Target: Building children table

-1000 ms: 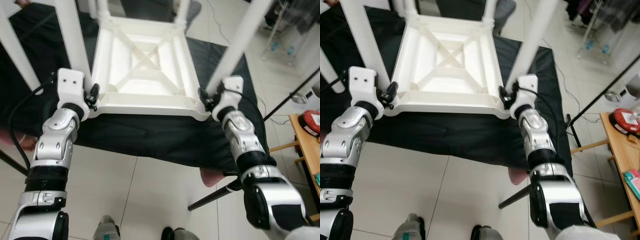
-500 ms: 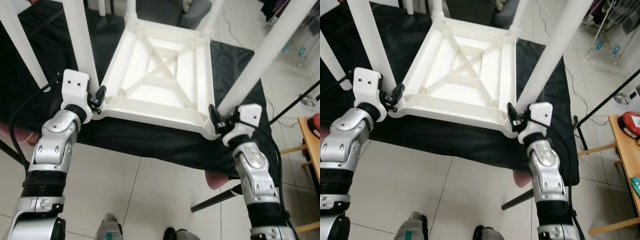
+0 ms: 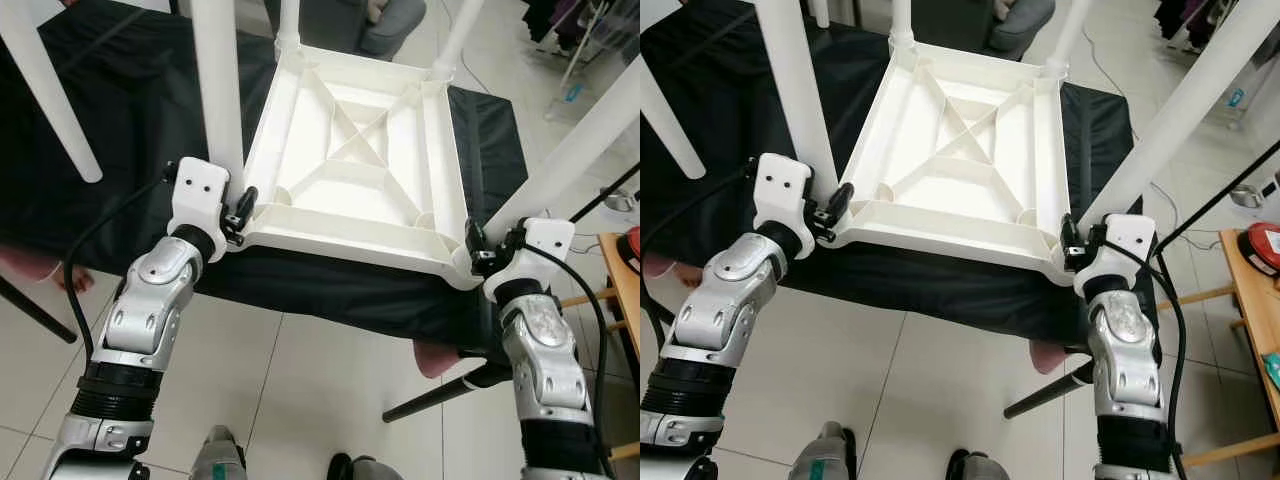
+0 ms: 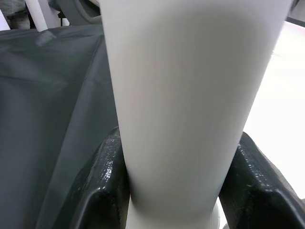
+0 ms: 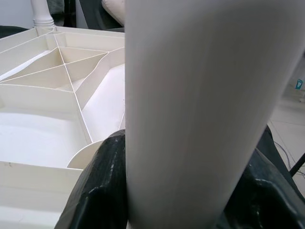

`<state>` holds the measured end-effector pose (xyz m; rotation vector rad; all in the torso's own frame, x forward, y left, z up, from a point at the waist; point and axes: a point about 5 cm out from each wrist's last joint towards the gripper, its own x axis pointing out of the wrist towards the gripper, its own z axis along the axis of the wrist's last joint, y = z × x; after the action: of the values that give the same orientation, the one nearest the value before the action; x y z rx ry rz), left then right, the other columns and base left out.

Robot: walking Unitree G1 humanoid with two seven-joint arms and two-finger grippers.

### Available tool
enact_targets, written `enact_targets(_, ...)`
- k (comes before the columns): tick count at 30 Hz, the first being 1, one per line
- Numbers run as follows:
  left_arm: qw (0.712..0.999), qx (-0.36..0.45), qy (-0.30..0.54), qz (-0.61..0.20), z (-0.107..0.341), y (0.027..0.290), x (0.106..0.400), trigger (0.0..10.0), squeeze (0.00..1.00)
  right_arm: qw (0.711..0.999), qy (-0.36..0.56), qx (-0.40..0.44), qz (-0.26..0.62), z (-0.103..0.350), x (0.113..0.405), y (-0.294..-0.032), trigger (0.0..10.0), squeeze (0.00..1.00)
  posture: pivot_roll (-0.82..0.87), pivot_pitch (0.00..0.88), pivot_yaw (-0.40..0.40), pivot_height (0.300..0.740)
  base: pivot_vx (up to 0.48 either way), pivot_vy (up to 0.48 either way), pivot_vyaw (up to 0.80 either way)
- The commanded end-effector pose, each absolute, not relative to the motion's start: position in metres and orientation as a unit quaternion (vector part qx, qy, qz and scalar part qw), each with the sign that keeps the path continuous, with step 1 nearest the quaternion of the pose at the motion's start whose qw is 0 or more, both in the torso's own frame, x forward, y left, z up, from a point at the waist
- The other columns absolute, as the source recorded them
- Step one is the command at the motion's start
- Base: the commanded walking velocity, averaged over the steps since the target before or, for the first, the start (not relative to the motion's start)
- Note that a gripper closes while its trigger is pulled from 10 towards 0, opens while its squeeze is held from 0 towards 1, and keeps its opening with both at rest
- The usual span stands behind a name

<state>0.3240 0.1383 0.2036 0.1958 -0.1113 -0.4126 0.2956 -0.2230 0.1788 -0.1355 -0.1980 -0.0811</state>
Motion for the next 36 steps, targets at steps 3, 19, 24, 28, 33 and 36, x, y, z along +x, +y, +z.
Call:
enact_targets(3, 0.960, 0.135, -0.082, -0.231, 0.211, 0.130, 0.322, 0.0, 0.00, 0.989, -0.086, -0.121, 0.010, 0.176, 0.294, -0.207, 0.0, 0.00, 0.16, 0.124, -0.093, 0.740, 0.000, 0.000, 0.00)
enact_targets(19, 0.970, 0.149, -0.056, -0.186, 0.196, 0.141, 0.328, 0.0, 0.00, 0.986, 0.033, -0.157, -0.046, 0.114, 0.257, -0.222, 0.0, 0.00, 0.16, 0.123, -0.107, 0.740, 0.000, 0.000, 0.00)
enact_targets(24, 0.966, 0.147, -0.057, -0.203, 0.194, 0.129, 0.325, 10.0, 0.00, 0.986, 0.006, -0.147, -0.083, 0.130, 0.277, -0.230, 4.2, 0.00, 0.16, 0.121, -0.088, 0.740, 0.000, 0.000, 0.00)
enact_targets(28, 0.966, 0.147, -0.057, -0.206, 0.192, 0.126, 0.325, 10.0, 0.00, 0.988, -0.017, -0.138, -0.068, 0.140, 0.288, -0.223, 10.0, 0.00, 0.16, 0.121, -0.088, 0.740, 0.000, 0.000, 0.00)
enact_targets(33, 0.969, 0.147, -0.060, -0.191, 0.192, 0.131, 0.323, 10.0, 1.00, 0.990, -0.051, -0.127, -0.022, 0.153, 0.297, -0.204, 10.0, 0.00, 0.17, 0.123, -0.089, 0.740, 0.000, 0.000, 0.00)
enact_targets(36, 0.970, 0.152, -0.060, -0.179, 0.193, 0.135, 0.323, 10.0, 1.00, 0.991, -0.052, -0.122, -0.008, 0.152, 0.297, -0.199, 10.0, 0.00, 0.17, 0.123, -0.089, 0.740, 0.000, 0.000, 0.00)
